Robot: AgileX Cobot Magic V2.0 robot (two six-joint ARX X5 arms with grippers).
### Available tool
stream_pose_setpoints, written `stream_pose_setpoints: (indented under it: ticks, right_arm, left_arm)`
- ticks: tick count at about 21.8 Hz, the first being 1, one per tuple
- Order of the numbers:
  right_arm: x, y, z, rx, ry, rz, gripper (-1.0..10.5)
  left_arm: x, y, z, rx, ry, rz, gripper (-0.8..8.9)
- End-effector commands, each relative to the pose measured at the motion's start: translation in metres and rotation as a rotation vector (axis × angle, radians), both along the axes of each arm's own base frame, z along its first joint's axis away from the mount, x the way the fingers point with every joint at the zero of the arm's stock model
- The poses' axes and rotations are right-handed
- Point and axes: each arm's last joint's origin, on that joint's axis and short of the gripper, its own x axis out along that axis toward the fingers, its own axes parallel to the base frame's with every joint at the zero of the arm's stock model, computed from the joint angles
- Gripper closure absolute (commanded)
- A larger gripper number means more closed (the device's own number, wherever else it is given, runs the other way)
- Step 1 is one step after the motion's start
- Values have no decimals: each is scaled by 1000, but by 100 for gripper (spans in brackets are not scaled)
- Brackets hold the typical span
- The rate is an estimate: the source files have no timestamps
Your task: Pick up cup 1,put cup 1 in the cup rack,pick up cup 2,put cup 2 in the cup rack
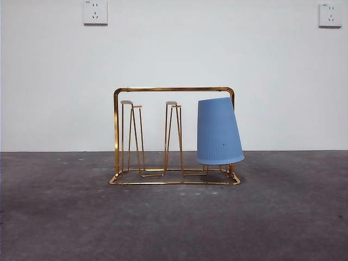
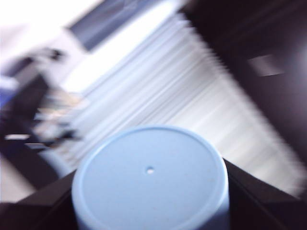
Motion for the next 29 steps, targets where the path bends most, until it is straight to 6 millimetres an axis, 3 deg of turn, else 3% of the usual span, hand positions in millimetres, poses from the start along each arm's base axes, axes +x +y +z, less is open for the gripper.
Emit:
stream_pose_setpoints:
  ticks: [1,6,10,15,23,29]
  right_arm:
    - [-9,-10,-3,73,22,-28,752]
    - [-18,-19,-11,123,85,-46,752]
    - [-18,-18,-13,156,113,-20,753]
    - [-18,-17,-12,178,116,1,757]
    - [-18,-18,-15,168,139,-4,757]
    - [-18,-18,-17,161,154,-7,757]
  left_arm:
    - [-16,20,12,199,-183,192,819]
    - [-73,82,35,718,-310,801,820]
    - [-90,101,40,828,-303,950,820]
    - [-84,100,27,917,-274,1021,820]
    - [-67,89,-28,842,-301,1101,820]
    - [-51,85,-55,919,-290,1103,820]
